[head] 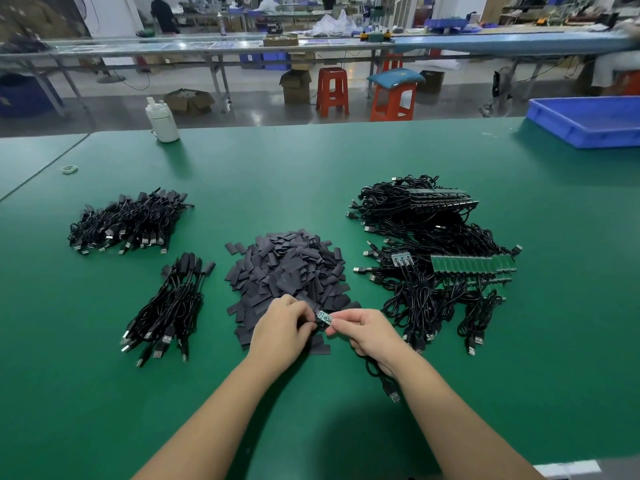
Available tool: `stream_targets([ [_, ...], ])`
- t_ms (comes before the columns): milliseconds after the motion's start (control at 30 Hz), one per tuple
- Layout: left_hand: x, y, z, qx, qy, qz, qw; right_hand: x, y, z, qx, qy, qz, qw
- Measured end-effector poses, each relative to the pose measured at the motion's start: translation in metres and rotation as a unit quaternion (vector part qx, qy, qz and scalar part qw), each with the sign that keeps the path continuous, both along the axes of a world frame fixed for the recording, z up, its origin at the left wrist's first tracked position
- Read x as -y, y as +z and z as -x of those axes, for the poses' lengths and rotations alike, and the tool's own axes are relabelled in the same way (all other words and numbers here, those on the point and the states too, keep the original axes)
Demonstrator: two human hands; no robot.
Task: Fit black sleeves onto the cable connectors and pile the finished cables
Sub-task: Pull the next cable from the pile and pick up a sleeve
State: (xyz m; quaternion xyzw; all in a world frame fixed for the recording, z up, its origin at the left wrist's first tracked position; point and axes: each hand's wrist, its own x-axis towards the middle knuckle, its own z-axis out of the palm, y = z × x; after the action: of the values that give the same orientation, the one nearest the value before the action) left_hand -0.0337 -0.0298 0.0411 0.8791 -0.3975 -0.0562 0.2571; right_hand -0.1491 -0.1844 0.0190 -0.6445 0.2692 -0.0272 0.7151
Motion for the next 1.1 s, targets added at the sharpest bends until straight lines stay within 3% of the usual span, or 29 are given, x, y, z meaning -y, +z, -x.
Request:
stream_targets([
  [100,0.0,0.011,0.0,-0.059,0.031,0.098,0.993,0.003,-0.002,0.001,-0.005,0.02,-0.009,1.0],
  [267,-0.009,0.019,0.002,-0.248,0.06,0.192,0.948,0.008,-0.003,0.003,-0.013,0.039,-0.037,0.998],
  [467,-0.02,0.008,0.005,-0.25,0.011,0.1,0.963,0.008,-0.002,0.004,-0.024,0.052,-0.037,0.998],
  [600,-0.022,0.009,0.006,-0.105,-0.05,0.023,0.993,0.007,0.001,0.004,-0.029,0.064,-0.033,0.997],
  [733,-0.022,0.012,0.004,-0.057,-0.087,-0.009,0.995,0.006,0.003,0.005,-0.033,0.066,-0.027,0.997],
  [1100,-0.026,0.008,0.007,-0.14,-0.008,0.132,0.981,0.008,0.003,0.005,-0.035,0.081,-0.023,0.996],
])
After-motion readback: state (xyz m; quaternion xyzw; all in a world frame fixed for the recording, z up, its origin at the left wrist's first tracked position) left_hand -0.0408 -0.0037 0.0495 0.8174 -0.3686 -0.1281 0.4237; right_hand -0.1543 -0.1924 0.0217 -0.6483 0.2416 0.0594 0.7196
